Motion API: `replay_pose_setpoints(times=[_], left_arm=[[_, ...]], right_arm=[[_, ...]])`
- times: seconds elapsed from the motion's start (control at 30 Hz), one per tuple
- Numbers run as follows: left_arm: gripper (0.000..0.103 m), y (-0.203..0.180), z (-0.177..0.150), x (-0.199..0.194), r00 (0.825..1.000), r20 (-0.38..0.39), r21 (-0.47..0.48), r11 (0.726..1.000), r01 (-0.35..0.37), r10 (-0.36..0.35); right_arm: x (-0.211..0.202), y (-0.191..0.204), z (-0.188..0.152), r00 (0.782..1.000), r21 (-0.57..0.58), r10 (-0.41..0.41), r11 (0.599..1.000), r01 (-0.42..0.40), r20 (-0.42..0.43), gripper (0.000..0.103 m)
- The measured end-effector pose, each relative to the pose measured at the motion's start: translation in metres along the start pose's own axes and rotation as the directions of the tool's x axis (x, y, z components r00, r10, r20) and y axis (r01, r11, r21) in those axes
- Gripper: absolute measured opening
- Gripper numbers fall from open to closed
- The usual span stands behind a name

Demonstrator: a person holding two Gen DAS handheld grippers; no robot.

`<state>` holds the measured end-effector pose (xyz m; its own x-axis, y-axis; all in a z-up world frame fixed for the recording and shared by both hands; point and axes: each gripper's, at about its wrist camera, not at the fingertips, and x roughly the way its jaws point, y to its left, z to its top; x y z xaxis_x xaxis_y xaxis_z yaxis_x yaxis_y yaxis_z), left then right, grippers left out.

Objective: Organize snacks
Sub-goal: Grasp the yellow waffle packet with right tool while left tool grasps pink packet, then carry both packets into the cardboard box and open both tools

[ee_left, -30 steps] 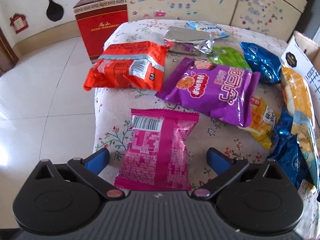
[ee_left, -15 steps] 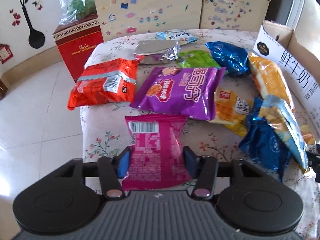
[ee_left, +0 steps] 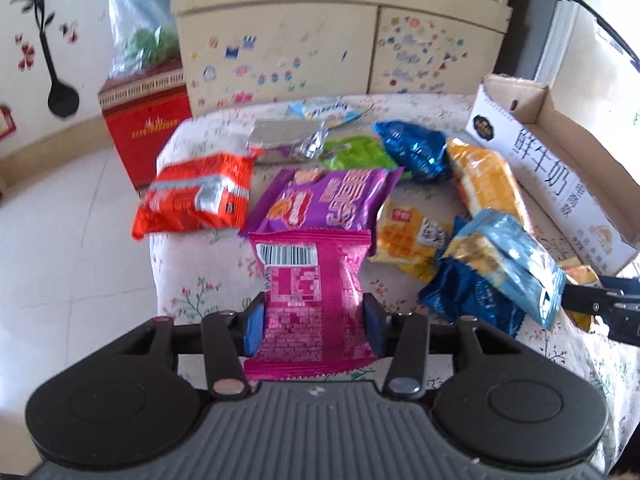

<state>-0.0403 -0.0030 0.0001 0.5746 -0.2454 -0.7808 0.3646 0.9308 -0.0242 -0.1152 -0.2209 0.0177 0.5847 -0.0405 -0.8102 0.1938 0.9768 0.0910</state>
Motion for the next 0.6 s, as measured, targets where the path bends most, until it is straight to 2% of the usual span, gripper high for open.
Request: replay_pose_setpoints(times=[0.27, 0.43, 0.6], left_arm=[[0.047, -0.013, 0.011, -0.028, 0.995, 0.098, 0.021, 0.999, 0.03, -0.032], [0.047, -0.019, 0.017, -0.041, 0.988, 0.137, 0.034, 0.997, 0.064, -0.068], [0.048, -0.029, 0.024, -0.048, 0.983, 0.158, 0.064, 0.994, 0.088, -0.097]], right_arm=[[-0.026, 0.006, 0.002, 0.998, -0.03, 0.054, 0.998, -0.053, 0.045, 0.055], [-0.036, 0.006, 0.008, 0.992, -0.031, 0.113, 0.993, -0.111, 0.052, 0.055], [-0.043, 0.01, 0.017, 0.988, -0.064, 0.137, 0.989, -0.132, 0.076, 0.055]])
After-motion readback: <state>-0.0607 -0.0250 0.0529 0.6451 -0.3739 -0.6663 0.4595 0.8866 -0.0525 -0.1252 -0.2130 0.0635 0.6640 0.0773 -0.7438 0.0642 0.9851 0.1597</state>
